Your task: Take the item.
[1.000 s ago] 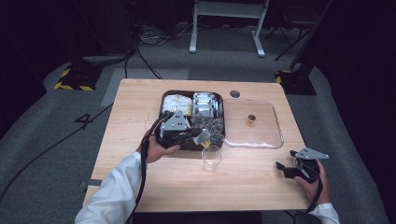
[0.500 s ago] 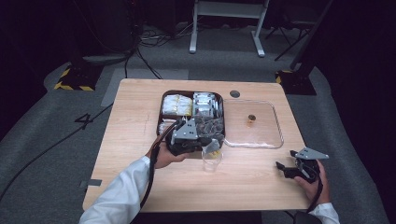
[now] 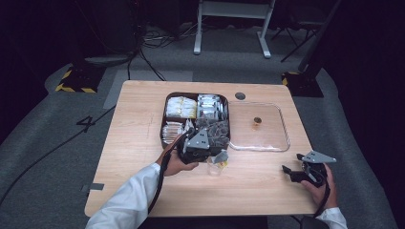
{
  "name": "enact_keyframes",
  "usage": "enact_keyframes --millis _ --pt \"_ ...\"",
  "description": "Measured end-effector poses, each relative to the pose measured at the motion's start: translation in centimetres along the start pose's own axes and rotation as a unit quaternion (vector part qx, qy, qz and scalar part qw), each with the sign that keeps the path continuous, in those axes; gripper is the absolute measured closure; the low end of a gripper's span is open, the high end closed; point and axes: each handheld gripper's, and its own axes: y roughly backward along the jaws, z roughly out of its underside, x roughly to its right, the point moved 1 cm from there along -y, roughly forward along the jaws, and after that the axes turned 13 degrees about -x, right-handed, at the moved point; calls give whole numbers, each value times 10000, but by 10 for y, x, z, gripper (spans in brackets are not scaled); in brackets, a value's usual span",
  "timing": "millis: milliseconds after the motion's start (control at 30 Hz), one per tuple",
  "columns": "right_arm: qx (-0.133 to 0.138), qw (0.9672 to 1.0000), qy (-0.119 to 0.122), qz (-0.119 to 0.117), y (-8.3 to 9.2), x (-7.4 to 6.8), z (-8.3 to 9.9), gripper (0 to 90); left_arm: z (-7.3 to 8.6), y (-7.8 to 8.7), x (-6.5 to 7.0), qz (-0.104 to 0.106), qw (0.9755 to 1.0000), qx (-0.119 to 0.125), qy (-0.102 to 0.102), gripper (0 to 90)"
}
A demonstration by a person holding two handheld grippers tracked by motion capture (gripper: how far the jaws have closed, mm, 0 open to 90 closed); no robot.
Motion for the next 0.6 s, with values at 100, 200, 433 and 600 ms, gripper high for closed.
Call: enact_keyframes --millis 100,200,433,600 --pt "1 10000 0 -4 0 0 0 174 2 -3 0 -10 10000 -53 21 896" --pt "0 10000 0 0 0 0 0 174 5 -6 -1 27 9999 -98 46 892" --pt "0 10000 0 1 0 0 0 174 7 -14 0 27 9997 -223 70 835" --pt "-1 10000 1 3 0 0 0 174 7 -18 0 51 9996 -270 65 783"
